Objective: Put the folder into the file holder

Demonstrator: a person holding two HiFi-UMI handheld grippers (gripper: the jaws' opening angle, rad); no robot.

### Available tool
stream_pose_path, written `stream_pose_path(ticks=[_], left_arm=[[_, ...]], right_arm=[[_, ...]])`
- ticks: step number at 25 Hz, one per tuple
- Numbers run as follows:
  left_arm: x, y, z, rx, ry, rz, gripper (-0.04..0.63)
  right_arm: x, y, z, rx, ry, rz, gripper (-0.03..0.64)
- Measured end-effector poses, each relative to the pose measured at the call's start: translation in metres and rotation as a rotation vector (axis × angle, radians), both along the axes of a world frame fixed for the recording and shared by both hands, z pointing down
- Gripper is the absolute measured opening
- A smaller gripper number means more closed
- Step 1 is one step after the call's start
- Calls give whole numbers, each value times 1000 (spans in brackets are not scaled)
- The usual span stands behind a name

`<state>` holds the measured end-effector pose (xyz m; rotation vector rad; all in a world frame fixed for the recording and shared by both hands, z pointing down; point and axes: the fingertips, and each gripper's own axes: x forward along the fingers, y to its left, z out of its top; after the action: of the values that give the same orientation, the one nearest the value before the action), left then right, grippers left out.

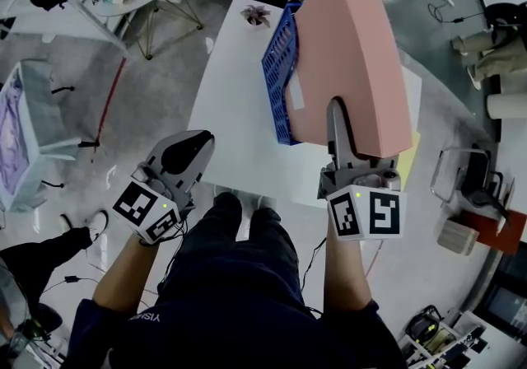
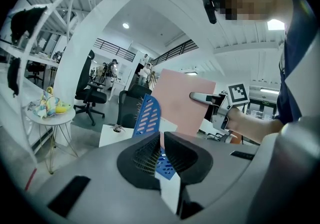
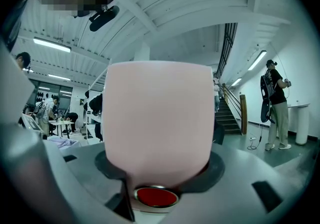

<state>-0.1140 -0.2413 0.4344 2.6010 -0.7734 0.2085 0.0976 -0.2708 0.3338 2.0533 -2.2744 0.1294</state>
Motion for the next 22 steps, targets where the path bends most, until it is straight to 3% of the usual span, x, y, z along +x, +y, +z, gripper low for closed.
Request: stream_pose_path(ticks=[22], left_arm=[[4, -2, 18, -28, -33, -2, 49]], right_arm=[[-3, -9, 67, -67, 12, 5, 265]])
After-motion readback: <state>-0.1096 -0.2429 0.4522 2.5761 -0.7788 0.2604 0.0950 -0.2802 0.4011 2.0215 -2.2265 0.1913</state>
